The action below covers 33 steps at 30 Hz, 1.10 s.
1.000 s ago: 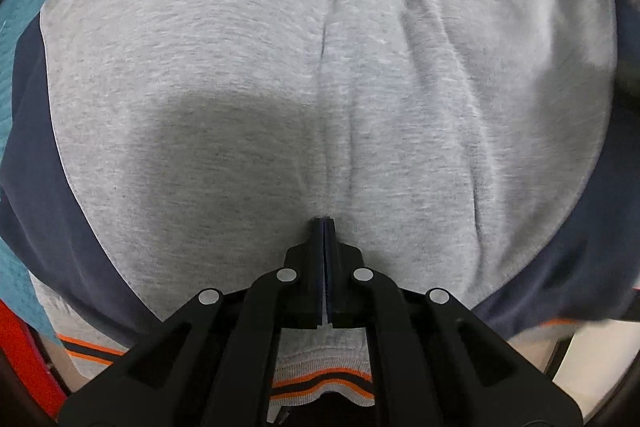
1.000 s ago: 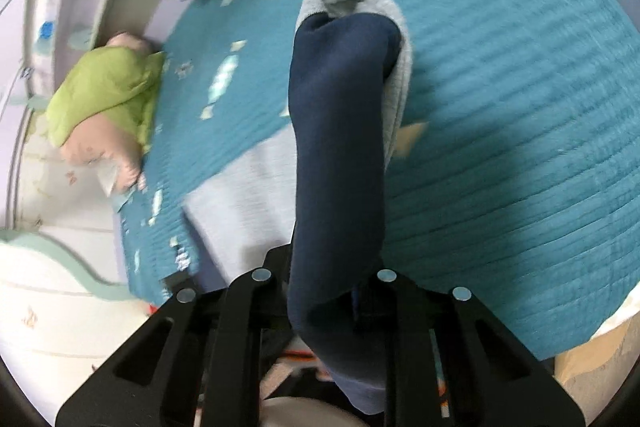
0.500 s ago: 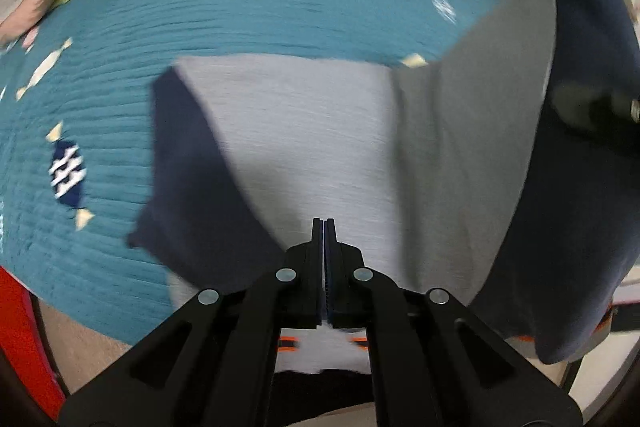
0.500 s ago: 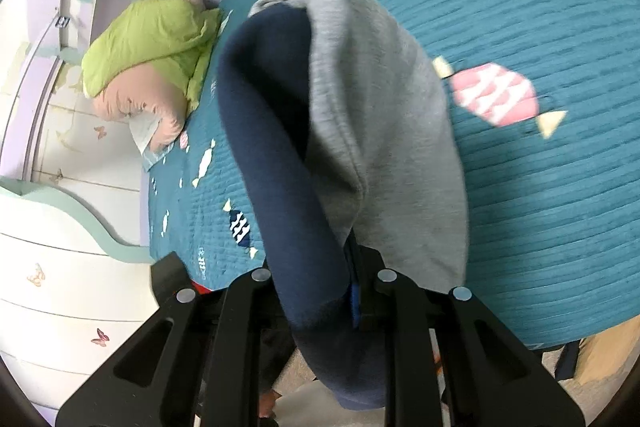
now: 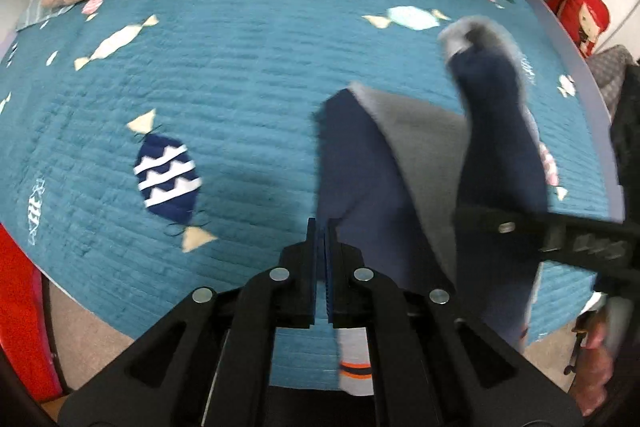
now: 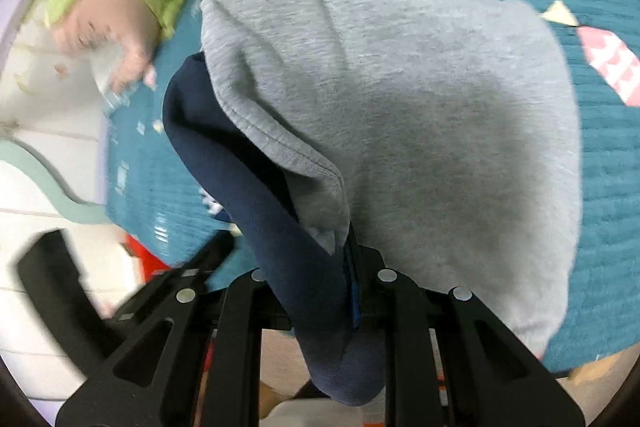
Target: Fold large clothes
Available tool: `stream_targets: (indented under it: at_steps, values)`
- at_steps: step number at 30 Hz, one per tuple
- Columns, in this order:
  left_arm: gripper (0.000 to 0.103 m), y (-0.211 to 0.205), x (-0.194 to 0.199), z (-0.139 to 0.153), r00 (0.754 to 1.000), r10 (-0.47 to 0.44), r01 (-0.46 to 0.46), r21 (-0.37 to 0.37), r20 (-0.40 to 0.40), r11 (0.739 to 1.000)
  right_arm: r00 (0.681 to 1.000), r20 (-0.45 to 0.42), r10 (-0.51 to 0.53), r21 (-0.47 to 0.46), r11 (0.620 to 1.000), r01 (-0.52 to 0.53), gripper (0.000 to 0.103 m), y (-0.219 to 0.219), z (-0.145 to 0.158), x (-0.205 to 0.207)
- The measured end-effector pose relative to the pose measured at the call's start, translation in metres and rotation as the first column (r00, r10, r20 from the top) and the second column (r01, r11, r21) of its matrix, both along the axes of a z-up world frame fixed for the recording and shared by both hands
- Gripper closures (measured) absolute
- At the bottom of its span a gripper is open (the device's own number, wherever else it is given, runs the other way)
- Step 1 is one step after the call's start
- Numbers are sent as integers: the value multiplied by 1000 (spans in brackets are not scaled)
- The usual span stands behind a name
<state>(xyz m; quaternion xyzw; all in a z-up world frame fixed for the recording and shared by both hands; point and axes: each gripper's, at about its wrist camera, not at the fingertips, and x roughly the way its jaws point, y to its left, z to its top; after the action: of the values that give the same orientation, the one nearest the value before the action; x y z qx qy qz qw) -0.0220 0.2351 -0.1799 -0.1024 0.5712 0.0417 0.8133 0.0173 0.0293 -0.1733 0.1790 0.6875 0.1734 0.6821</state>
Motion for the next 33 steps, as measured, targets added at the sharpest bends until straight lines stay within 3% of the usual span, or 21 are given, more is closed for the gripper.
stream_targets:
  at_steps: [2,5,9,10,12,13,16,18,20,24,26,29,32,33]
  values:
    - [100,11,-3,-6,999,31,-31,10,-13,999,1000,-22,-2,20,1000,3,72,10,-13,1]
    - [100,24,-7,-12,997,76,-76,18,-29,997,993,-112,25,179,984,-4,60,21,-25,-3]
    - [100,38,-15,-15,989,139,-139,4,-47,990,989,-125,74,279,960,-36,58,24,-20,0]
    - [100,38,-15,-14,989,142,-142,2,-42,990,980,-187,66,382,924,10,59,18,-24,4]
    - [100,34,-15,-8,992,119,-119,-12,-31,993,971,-236,25,455,886,88,60,-2,-20,-7]
    - [100,27,-13,-5,996,92,-92,-28,-22,995,980,-200,13,437,896,77,60,-4,-12,-4]
    - [98,-6,-4,3,999,-16,18,-76,30,997,999,32,-25,265,964,16,61,-35,27,-3]
    - [89,-26,1,4,996,-77,82,-124,45,989,992,126,-22,166,986,1,70,-48,43,-7]
    - [88,-50,5,-4,988,-149,153,-205,35,967,983,181,14,58,998,-25,78,-59,47,-12]
    - [88,-79,5,-34,970,-239,223,-221,-45,949,990,132,58,-53,997,-51,101,-68,24,-26]
    - [91,-80,3,-59,967,-230,204,-214,-107,955,996,50,78,-72,995,-74,101,-77,1,-36]
    - [96,-74,-1,-68,968,-236,214,-223,-80,951,997,-48,56,-79,995,-60,103,-82,-46,-43]
    - [101,-79,-12,-60,960,-260,246,-131,-102,960,993,-107,58,-38,997,-63,103,-88,-35,-43]
    - [101,-79,-16,-59,957,-268,253,-134,-108,958,992,-114,61,-29,997,-65,103,-90,-30,-47]
